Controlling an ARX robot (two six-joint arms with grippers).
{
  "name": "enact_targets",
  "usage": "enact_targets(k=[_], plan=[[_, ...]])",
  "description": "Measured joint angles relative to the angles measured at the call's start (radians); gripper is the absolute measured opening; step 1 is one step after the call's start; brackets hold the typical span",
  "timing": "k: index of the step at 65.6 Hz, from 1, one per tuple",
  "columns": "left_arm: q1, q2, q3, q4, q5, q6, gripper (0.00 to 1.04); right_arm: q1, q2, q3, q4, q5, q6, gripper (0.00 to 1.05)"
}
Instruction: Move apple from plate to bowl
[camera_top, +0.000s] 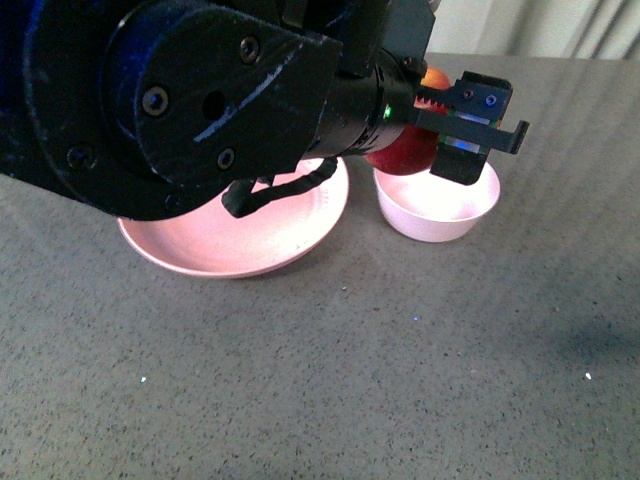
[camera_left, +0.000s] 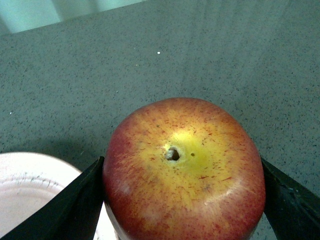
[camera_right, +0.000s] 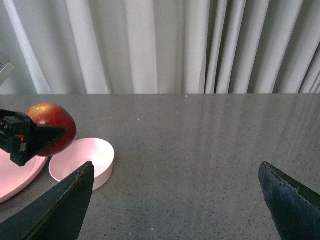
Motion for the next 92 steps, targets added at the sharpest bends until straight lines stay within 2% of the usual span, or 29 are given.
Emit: enact_targets(k=[23, 40, 44, 47, 62, 72, 89, 92], plan=[[-0.008, 0.114, 0.119, -0.039, -0.005, -0.022, 0.79, 0.000, 0.000, 0.000, 0.000, 0.000, 0.000, 0.96], [-0.026, 0.150, 0.135, -0.045, 0.015, -0.025, 0.79, 0.000, 0.000, 0.000, 0.000, 0.000, 0.000, 0.96], [-0.026, 0.156, 0.135, -0.045, 0.015, -0.026, 0.87, 0.000, 0.000, 0.000, 0.000, 0.000, 0.000, 0.96], [-0.026, 0.163, 0.135, -0.047, 0.016, -0.026, 0.98, 0.000, 0.000, 0.000, 0.000, 0.000, 0.000, 0.96], [-0.017, 0.164, 0.133, -0.031, 0.011, -0.037, 0.96, 0.000, 0.000, 0.000, 0.000, 0.000, 0.000, 0.96], [0.023, 0.115, 0.066, 0.007, 0.001, -0.069, 0.96, 0.000, 0.000, 0.000, 0.000, 0.000, 0.000, 0.96], [0.151, -0.068, -0.093, 0.080, -0.010, -0.112, 0.96, 0.000, 0.000, 0.000, 0.000, 0.000, 0.000, 0.96], [0.145, -0.061, -0.126, 0.202, -0.137, -0.077, 0.90, 0.000, 0.000, 0.000, 0.000, 0.000, 0.000, 0.96]])
